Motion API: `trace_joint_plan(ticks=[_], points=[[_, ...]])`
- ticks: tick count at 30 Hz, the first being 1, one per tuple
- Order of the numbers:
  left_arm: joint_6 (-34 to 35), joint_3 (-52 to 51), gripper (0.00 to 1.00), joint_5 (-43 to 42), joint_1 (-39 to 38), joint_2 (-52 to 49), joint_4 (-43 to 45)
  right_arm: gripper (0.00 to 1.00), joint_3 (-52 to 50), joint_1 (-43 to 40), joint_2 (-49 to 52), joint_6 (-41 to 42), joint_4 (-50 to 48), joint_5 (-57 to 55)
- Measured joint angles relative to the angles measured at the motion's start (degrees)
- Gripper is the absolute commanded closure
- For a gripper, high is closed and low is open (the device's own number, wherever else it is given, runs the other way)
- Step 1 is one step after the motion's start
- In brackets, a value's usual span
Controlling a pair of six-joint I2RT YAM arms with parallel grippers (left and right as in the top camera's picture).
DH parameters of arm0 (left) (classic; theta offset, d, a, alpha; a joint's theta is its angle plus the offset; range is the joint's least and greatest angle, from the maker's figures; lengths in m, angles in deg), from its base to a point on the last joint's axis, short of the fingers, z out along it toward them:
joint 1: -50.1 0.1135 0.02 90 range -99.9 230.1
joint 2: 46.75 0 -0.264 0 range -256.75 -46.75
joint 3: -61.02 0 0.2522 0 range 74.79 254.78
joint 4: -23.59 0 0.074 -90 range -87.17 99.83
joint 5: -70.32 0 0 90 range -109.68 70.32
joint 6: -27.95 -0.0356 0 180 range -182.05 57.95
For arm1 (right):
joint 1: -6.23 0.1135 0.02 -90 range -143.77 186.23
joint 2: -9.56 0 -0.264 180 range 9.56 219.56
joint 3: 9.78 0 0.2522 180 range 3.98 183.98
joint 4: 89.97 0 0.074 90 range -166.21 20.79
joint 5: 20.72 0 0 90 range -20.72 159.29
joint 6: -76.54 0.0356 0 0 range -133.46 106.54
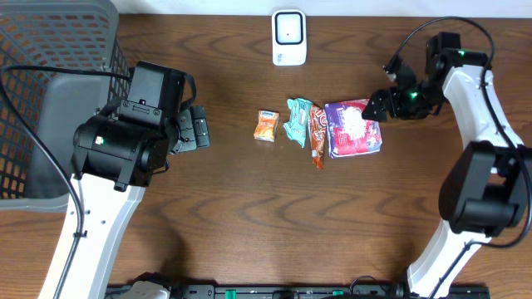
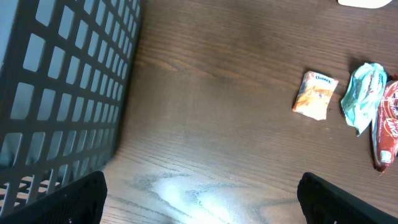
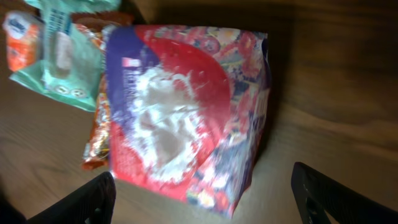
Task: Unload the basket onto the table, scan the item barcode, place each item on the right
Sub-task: 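Grasp the tissue box with the right gripper and lift it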
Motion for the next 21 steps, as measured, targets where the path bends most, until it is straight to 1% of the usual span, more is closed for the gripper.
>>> trace_joint_plan(ticks=[5, 7, 9, 10, 11, 12, 13, 18, 21], points=[[0.0, 0.0, 0.02, 0.0, 0.0, 0.0, 0.0, 0.12, 0.1, -0.2, 5.4, -3.7, -0.1, 3.5], [0.0, 0.0, 0.02, 0.0, 0.0, 0.0, 0.0, 0.16, 0.1, -0.2, 7.3, -4.8, 0.0, 4.9], [0.0, 0.0, 0.02, 0.0, 0.0, 0.0, 0.0, 0.28, 0.1, -0.2, 9.3, -5.7, 0.0, 5.9], [0.0, 0.0, 0.02, 0.0, 0.0, 0.0, 0.0, 0.37, 0.1, -0.2, 10.2, -6.3, 0.0, 6.3], [0.0, 0.0, 0.02, 0.0, 0.0, 0.0, 0.0, 0.51, 0.1, -0.2, 10.8, -6.4, 0.2, 6.5], [0.0, 0.0, 0.02, 0.0, 0.0, 0.0, 0.0, 0.7, 0.1, -0.2, 11.3, -6.5, 0.2, 6.8], [0.0, 0.0, 0.02, 0.0, 0.0, 0.0, 0.0, 0.99, 0.1, -0.2, 11.7, -6.8, 0.3, 6.9], [0.0, 0.0, 0.02, 0.0, 0.0, 0.0, 0.0, 0.99, 0.5, -0.3, 12.0, -7.1, 1.7, 8.0], [0.0, 0.0, 0.02, 0.0, 0.0, 0.0, 0.0, 0.99, 1.9, -0.3, 12.0, -5.4, 2.8, 7.4]])
